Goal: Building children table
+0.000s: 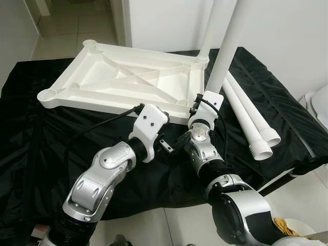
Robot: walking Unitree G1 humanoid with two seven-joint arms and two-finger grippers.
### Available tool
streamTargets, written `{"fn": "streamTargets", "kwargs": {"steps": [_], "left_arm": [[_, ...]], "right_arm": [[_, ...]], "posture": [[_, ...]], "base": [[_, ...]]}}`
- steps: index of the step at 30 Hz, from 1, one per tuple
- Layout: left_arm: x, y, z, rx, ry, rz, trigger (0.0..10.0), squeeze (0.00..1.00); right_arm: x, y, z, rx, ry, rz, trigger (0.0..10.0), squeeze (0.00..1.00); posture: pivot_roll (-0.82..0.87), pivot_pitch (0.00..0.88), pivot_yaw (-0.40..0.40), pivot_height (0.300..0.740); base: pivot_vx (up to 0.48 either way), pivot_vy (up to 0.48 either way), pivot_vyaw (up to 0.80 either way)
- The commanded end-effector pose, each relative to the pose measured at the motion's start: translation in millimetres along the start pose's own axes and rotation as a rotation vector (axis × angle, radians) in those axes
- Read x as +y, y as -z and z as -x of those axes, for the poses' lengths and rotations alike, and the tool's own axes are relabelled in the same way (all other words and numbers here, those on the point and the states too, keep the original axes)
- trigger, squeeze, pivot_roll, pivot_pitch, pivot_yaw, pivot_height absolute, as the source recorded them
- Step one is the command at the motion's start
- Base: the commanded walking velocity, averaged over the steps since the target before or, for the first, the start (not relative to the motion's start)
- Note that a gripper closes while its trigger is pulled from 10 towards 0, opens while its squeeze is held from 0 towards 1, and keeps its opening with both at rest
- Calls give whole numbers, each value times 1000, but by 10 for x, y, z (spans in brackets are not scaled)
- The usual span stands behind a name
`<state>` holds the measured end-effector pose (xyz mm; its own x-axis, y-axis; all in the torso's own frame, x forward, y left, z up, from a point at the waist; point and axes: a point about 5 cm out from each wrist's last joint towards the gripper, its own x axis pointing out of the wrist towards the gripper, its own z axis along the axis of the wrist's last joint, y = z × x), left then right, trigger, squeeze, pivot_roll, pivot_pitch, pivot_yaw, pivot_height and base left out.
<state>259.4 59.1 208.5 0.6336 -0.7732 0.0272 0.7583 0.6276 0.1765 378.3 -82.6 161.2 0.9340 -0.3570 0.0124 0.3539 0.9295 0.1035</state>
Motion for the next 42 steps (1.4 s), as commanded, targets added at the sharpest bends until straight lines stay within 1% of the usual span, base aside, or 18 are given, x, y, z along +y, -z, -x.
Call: {"fn": "streamTargets", "kwargs": {"steps": [1, 4, 5, 6, 11, 12, 14, 19, 20, 24, 26, 28, 29, 31, 32, 34, 38, 42], "left_arm": [[-118, -1, -65, 5, 55, 14, 10000, 0], [-116, -2, -65, 4, 55, 14, 10000, 0], [-116, -2, -66, 4, 55, 15, 10000, 0], [-116, -1, -66, 4, 56, 15, 10000, 0], [-117, 0, -66, 4, 57, 15, 10000, 0], [-117, 1, -66, 3, 58, 16, 10000, 0], [-116, 1, -66, 3, 59, 16, 10000, 0], [-117, 3, -68, 3, 63, 14, 10000, 0], [-118, 1, -70, 3, 64, 14, 10000, 0], [-120, 0, -71, 4, 64, 14, 10000, 0], [-121, -1, -71, 4, 65, 14, 10000, 0], [-125, 1, -73, 5, 66, 14, 10000, 0], [-125, 1, -73, 5, 66, 14, 10000, 0], [-133, 2, -75, 5, 67, 14, 10000, 0], [-133, 2, -75, 5, 67, 14, 10000, 0], [-139, 3, -77, 4, 66, 14, 10000, 0], [-142, 4, -83, 2, 66, 15, 10000, 0], [-142, -1, -91, 1, 70, 14, 10000, 0]], "right_arm": [[153, 204, 180, 66, -78, 7, 10000, 0], [143, 193, 186, 42, -110, -11, 10000, 27], [129, 191, 184, 35, -132, -29, 10000, 714], [111, 186, 179, 25, -146, -36, 10000, 1000], [87, 158, 171, -7, -205, -70, 10000, 1000], [94, 131, 174, -23, -262, -106, 10000, 1000], [70, 104, 160, -43, -284, -116, 10000, 1000], [1, 78, 96, -54, -305, -90, 10000, 1000], [-28, 52, 64, -59, -306, -93, 10000, 0], [-35, 18, 38, -65, -337, -91, 10000, 0], [-57, -36, -5, -78, -353, -94, 10000, 0], [-112, -191, -95, -130, -390, -105, 10000, 0], [-112, -191, -95, -130, -390, -105, 10000, 0], [-261, -352, -206, -172, -331, -189, 10000, 0], [-261, -352, -206, -172, -331, -189, 10000, 0], [-402, -382, -283, -147, -256, -289, 10000, 0], [-413, -337, -277, -135, -265, -281, 10000, 0], [-294, -296, -202, -156, -362, -182, 10000, 0]], "posture": [[-10, 77, -12, 740], [-13, 77, -12, 740], [-13, 77, -13, 740], [-14, 76, -12, 740], [-16, 75, -11, 740], [-17, 74, -10, 740], [-19, 72, -9, 740], [-19, 69, -8, 740], [-18, 68, -7, 740], [-18, 68, -7, 740], [-17, 64, -8, 740], [-15, 62, -10, 740], [-15, 62, -10, 740], [-14, 57, -15, 740], [-14, 57, -15, 740], [-16, 54, -15, 740], [-18, 51, -13, 740], [-20, 51, -11, 740]], "base": [[0, 0, 0], [0, 0, 0], [0, 0, 0], [0, 0, 0], [0, 0, 0], [0, 0, 0], [0, 0, 0], [0, 0, 0], [0, 0, 0], [0, 0, 0], [0, 0, 0], [0, 0, 0], [0, 0, 0], [0, 0, 0], [0, 0, 0], [0, 0, 0], [0, 0, 0], [0, 0, 0]]}}
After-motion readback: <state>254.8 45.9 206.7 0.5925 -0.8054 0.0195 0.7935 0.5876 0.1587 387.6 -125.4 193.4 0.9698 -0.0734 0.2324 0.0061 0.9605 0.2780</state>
